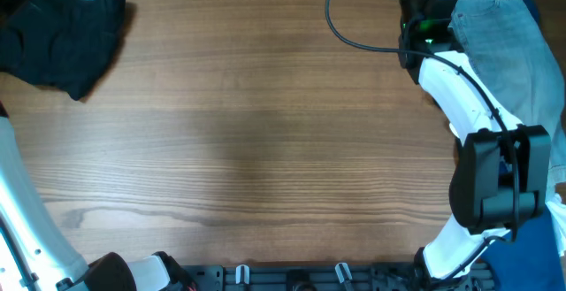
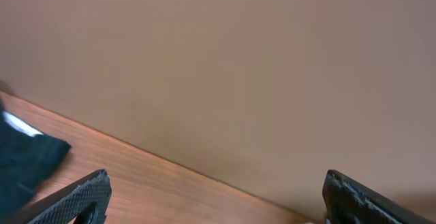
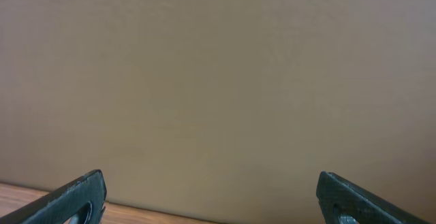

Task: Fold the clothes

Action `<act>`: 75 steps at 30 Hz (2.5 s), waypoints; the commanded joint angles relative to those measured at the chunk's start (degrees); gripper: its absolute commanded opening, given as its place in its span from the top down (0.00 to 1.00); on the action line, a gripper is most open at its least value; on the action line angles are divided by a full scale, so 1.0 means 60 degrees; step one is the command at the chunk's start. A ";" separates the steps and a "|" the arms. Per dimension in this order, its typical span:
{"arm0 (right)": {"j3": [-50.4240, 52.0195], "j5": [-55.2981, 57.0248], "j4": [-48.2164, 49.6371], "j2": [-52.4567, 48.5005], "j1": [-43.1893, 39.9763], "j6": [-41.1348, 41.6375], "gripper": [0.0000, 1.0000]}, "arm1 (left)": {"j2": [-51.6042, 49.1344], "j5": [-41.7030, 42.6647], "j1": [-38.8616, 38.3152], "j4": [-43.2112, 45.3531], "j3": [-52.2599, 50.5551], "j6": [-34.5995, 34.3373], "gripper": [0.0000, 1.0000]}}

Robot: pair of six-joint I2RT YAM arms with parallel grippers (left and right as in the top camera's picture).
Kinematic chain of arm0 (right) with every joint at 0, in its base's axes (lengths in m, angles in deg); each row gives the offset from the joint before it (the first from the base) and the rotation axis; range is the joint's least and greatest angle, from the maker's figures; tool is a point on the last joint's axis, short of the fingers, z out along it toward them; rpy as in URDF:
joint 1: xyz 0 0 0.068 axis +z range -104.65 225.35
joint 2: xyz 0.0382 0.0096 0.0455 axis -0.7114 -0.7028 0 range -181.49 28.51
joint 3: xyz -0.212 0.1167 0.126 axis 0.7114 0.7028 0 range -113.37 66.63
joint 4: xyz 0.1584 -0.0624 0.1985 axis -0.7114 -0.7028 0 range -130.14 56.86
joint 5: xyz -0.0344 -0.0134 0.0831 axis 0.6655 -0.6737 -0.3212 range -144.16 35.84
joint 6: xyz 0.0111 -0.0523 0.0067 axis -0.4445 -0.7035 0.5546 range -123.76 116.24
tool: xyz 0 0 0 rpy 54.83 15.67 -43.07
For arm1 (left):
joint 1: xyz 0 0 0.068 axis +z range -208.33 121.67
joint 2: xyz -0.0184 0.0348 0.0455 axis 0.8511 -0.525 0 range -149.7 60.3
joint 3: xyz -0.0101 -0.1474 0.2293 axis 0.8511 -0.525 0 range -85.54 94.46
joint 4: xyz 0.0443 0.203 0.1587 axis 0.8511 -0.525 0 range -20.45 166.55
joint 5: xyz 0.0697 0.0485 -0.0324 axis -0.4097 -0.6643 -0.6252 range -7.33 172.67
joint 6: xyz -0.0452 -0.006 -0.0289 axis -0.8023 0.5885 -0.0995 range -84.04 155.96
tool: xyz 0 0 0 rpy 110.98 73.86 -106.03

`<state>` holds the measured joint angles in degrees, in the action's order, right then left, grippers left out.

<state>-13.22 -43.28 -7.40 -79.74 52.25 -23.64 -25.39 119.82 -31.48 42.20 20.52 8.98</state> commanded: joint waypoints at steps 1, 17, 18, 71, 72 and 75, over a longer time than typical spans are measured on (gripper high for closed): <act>0.0076 -0.0106 0.0044 0.1096 0.0419 0.2725 0.00 | 0.0178 0.0703 0.0040 0.0025 0.0007 -0.0087 0.00; 0.0076 -0.2790 -0.0262 0.5093 0.0437 0.5810 0.00 | 0.0284 0.0736 -0.0503 0.0543 0.0007 -0.0084 0.00; 0.0076 -0.2787 -0.0503 0.5512 0.0437 0.5810 0.00 | 0.0284 0.0736 -0.0503 0.0557 0.0007 -0.0084 0.00; 0.0226 -0.2790 -1.2065 1.3274 0.0357 0.7592 0.00 | 0.0280 0.0554 -0.1086 0.1563 0.0004 -0.0076 0.00; 0.0219 -0.2790 -1.2356 1.3274 0.0357 0.7592 0.00 | 0.0280 0.0554 -0.1086 0.1596 0.0004 -0.0076 0.00; 0.0219 -0.2790 -1.3081 1.3274 0.0357 0.7592 0.00 | 0.0280 0.0554 -0.1082 0.1592 0.0004 -0.0047 0.00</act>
<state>-11.63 -59.54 -83.33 -0.14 54.63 21.56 -24.87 123.08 -37.67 51.33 20.52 8.78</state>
